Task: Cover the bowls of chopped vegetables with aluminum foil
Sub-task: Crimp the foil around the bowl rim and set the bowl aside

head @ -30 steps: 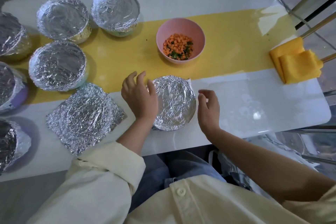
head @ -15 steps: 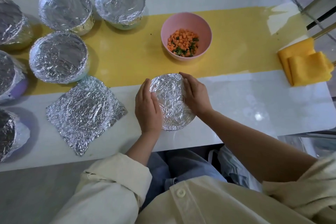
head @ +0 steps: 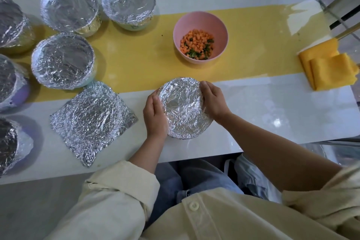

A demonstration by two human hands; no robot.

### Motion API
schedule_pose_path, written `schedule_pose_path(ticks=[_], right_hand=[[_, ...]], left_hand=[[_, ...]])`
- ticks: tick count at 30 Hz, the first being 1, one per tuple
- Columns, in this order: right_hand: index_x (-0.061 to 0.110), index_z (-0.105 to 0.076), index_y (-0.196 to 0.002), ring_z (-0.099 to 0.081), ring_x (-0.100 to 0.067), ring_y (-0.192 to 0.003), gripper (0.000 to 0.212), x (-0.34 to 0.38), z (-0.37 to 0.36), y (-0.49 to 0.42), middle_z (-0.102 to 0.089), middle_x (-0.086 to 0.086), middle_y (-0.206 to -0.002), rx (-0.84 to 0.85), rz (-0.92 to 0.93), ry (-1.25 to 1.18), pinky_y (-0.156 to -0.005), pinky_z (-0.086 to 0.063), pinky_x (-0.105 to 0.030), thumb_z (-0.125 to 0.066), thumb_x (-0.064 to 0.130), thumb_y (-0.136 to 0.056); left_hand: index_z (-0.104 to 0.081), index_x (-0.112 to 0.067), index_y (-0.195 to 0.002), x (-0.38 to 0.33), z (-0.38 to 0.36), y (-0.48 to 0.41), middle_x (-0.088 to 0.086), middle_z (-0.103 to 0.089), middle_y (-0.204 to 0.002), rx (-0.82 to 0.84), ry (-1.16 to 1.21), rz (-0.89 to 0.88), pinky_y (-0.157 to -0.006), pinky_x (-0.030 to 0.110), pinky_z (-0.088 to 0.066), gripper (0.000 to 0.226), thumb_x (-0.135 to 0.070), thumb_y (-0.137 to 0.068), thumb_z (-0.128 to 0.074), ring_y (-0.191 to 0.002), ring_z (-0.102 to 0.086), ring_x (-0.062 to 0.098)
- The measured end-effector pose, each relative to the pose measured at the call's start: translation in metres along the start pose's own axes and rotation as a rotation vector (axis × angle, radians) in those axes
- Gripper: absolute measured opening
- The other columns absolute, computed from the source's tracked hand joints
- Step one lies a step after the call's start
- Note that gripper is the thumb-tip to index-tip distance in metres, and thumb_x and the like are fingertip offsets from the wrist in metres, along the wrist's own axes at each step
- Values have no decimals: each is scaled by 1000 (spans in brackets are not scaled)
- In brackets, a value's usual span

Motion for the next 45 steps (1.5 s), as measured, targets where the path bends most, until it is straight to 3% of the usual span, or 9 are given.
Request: schedule_pose_path(ticks=[2, 8, 12, 15, 20, 29, 34, 40, 45], right_hand=[[5, -56, -81, -48, -13, -75, 35, 1, 2, -1, -54, -3, -78, 4, -4, 88, -75, -40, -35, -40, 28, -103], [17, -68, -120, -63, -13, -108, 29, 27, 8, -14, -69, 2, -118, -20, 219, 262, -94, -47, -26, -54, 27, -97], [8, -73, -108, -64, -10, -87, 32, 34, -9, -29, -74, -2, -98, 91, 208, 361, -77, -45, -23, -55, 33, -99], [-4, -62, -80, -38, -14, -61, 43, 31, -12, -36, -50, -9, -62, 132, 217, 412, -59, -30, -31, -55, 35, -98], [10, -72, -82, -44, -8, -63, 24, 28, -11, -35, -61, -9, -65, 111, 253, 363, -59, -36, -29, -63, 29, -94], [6, -73, -86, -49, -11, -61, 21, 31, -11, -33, -64, -4, -66, 88, 317, 400, -59, -38, -20, -63, 23, -94], [7, -73, -90, -53, -13, -66, 21, 31, -6, -30, -68, -5, -72, 30, 253, 396, -63, -39, -28, -61, 23, -96], [11, -73, -99, -61, -16, -80, 19, 21, 9, -20, -71, -1, -88, -165, 149, 334, -72, -44, -28, -58, 22, -97], [9, -67, -107, -59, -22, -97, 19, 47, -3, 14, -64, -5, -104, -255, 545, 474, -84, -45, -34, -65, 17, -90]], left_hand=[[-54, -26, -86, 1, 5, -1, -9, -48, -71, 15, -58, -10, -63, 26, -37, 30, -19, -108, -35, -57, -44, -5], [-59, -15, -134, -12, 13, -22, 0, -58, -139, 128, -248, -186, -104, 27, -45, 35, -28, -105, -47, -127, -54, 10], [-62, -15, -133, -17, 2, -36, 4, -67, -129, 213, -339, -231, -93, 29, -51, 34, -28, -105, -47, -115, -63, 16], [-69, -14, -122, -14, -2, -40, 11, -74, -101, 184, -365, -254, -70, 29, -46, 27, -23, -103, -51, -90, -67, 27], [-72, -9, -111, -14, -1, -40, 9, -75, -97, 102, -363, -283, -73, 36, -52, 21, -18, -99, -57, -85, -67, 22], [-72, -9, -116, -15, 0, -42, 3, -75, -104, 162, -269, -221, -77, 9, -46, 25, -21, -100, -57, -92, -66, 11], [-67, -19, -92, -11, 8, -38, -3, -64, -70, 233, -251, -76, -65, 29, -39, 29, -31, -105, -44, -63, -55, 12], [-62, -11, -129, -17, 29, -29, -5, -65, -119, 152, -286, -22, -92, 22, -39, 38, -32, -106, -41, -111, -55, 8], [-67, -12, -99, -11, 43, -11, 7, -70, -96, -112, -424, -104, -79, 40, -51, 25, -29, -102, -49, -87, -64, 26]])
Point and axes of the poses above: each hand's wrist, its own y-axis away from the middle knuckle, its own z-axis out of the back of the hand, x = y × z, the point moved 3 cm from there along -y, towards the middle knuckle
